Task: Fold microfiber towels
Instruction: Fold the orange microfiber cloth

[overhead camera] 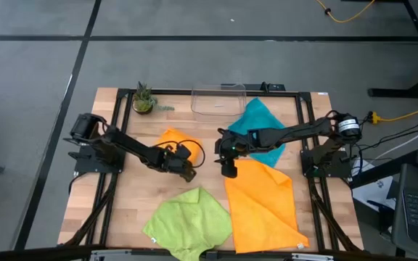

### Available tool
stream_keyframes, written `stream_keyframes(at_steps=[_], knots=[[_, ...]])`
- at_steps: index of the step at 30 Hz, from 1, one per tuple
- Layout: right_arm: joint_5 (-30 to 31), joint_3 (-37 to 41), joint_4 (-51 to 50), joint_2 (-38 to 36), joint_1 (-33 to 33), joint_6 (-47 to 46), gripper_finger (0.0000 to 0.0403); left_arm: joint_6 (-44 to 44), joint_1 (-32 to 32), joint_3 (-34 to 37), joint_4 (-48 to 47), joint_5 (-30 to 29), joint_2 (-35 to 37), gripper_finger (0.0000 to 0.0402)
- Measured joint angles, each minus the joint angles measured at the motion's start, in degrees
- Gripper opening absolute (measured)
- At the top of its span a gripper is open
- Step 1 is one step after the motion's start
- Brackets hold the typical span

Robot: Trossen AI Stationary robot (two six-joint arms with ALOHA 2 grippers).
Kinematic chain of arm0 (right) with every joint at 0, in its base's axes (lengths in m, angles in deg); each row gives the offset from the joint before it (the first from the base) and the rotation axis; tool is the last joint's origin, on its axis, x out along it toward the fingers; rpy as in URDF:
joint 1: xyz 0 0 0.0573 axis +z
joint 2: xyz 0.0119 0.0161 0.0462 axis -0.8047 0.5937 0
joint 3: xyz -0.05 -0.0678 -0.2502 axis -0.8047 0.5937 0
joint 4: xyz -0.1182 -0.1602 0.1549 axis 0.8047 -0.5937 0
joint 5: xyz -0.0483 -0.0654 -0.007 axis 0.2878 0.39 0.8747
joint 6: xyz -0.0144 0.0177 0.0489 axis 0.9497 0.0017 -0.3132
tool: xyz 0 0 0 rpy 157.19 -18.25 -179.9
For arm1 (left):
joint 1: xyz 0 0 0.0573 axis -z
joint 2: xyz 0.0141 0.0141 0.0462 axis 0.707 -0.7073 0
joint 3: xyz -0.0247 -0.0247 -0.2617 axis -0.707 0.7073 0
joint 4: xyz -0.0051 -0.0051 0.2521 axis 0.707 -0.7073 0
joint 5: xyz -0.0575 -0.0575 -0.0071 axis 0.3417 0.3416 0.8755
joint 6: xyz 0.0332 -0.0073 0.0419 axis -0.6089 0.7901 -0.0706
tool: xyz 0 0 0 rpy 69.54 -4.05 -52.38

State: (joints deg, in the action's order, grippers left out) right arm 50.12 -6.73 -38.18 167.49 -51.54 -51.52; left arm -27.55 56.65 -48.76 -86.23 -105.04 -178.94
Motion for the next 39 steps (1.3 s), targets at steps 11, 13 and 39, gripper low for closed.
stream_keyframes(at_steps=[11,13,39], knots=[[0.0,0.0,-0.7,0.1,0.0,0.5,0.0174,4.2,6.8,-0.1,-11.9,18.5,4.3,0.0140],[0.0,0.0,-0.7,0.1,0.0,0.7,0.0174,4.3,7.3,0.1,-16.4,19.2,6.5,0.0140],[0.1,0.1,0.0,0.2,0.0,1.7,0.0174,39.7,7.5,-0.2,-35.5,10.9,5.2,0.0139]])
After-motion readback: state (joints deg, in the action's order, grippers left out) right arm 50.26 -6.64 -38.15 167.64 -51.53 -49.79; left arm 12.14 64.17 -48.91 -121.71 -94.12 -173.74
